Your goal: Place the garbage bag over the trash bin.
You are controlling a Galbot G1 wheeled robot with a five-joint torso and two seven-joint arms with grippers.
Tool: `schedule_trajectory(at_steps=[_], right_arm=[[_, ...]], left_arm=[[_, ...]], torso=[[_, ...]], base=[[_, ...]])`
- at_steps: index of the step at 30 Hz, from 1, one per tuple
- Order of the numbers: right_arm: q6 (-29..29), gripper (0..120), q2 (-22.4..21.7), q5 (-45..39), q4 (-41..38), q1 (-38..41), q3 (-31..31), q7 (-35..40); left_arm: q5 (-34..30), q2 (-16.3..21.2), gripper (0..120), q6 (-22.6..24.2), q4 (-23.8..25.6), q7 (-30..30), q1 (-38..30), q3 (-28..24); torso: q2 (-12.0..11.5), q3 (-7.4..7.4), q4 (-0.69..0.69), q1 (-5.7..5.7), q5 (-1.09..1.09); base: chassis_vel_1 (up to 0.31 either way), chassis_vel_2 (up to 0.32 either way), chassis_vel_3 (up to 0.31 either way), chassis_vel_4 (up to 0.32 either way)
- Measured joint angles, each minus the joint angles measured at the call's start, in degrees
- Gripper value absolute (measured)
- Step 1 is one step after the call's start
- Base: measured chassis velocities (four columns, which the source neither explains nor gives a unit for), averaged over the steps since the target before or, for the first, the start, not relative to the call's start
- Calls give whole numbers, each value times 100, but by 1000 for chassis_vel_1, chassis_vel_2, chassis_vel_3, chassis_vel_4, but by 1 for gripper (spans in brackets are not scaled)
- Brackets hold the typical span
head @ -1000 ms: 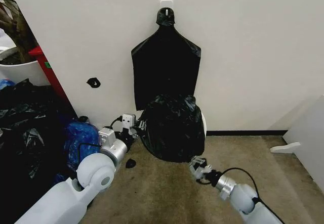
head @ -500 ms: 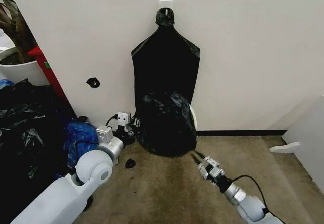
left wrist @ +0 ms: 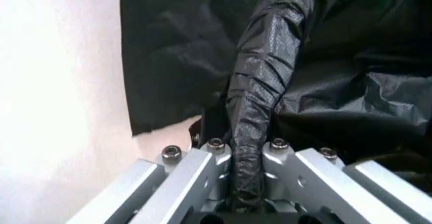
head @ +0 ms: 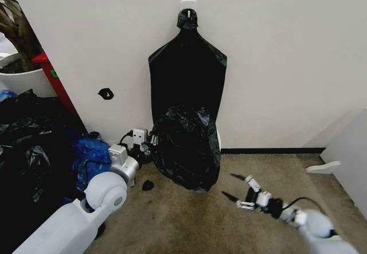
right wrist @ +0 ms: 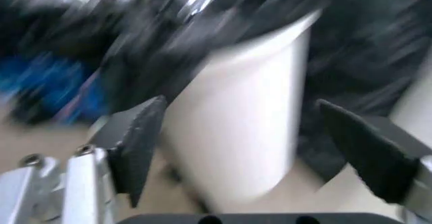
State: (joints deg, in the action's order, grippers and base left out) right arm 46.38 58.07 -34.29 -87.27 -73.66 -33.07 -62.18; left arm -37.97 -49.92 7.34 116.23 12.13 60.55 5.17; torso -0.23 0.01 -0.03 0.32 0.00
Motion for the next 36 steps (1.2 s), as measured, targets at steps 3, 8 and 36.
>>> schedule_trajectory(at_steps=[3, 8, 36], right_arm=[[-200, 96, -58, -305, -581, -172, 43, 1069], [-1508, 100, -72, 881, -2624, -868, 731, 4381], [-3548, 36, 96, 545, -3809, -927, 2175, 7144]], left_arm=[[305, -30, 1, -308, -121, -194, 6, -32], [794, -97, 1, -950, -364, -663, -9, -100], [1481, -124, 1, -1414, -501, -892, 1, -136]], torso=[[0, 0, 0, 0, 3], [0, -1, 1, 0, 0], [0, 0, 0, 0, 1]], base=[[0, 0, 0, 0], [0, 0, 0, 0], [0, 0, 0, 0]])
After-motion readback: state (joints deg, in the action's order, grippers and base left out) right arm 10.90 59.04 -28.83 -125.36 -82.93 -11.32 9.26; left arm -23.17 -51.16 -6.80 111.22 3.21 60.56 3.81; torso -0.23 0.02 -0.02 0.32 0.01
